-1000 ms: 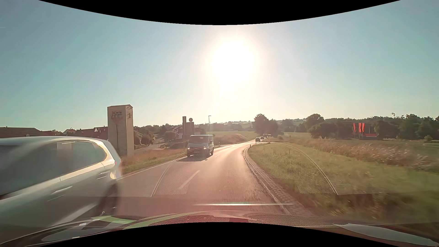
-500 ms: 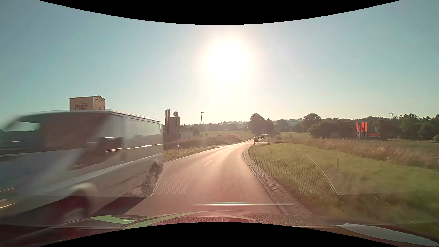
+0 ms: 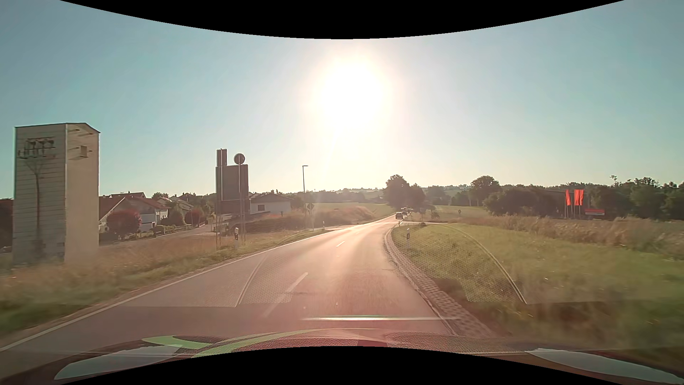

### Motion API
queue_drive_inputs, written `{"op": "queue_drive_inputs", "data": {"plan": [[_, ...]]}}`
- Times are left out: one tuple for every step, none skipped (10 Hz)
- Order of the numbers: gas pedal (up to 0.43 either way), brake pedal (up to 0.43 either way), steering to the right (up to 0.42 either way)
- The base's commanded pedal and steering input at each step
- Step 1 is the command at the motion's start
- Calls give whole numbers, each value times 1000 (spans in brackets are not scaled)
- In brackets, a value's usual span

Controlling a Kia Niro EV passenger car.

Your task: Follow the waypoints while adhering to traffic rules and regulations

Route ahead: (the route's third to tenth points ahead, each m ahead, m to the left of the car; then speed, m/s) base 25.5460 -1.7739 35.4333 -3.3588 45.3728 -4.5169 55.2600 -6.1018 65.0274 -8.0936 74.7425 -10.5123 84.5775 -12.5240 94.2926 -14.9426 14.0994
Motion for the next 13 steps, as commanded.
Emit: {"op": "queue_drive_inputs", "data": {"plan": [[79,0,16],[79,0,19],[79,0,20],[79,0,20],[79,0,20],[79,0,21],[79,0,21],[79,0,23],[79,0,26],[79,0,27],[79,0,27],[79,0,27],[79,0,26]]}}
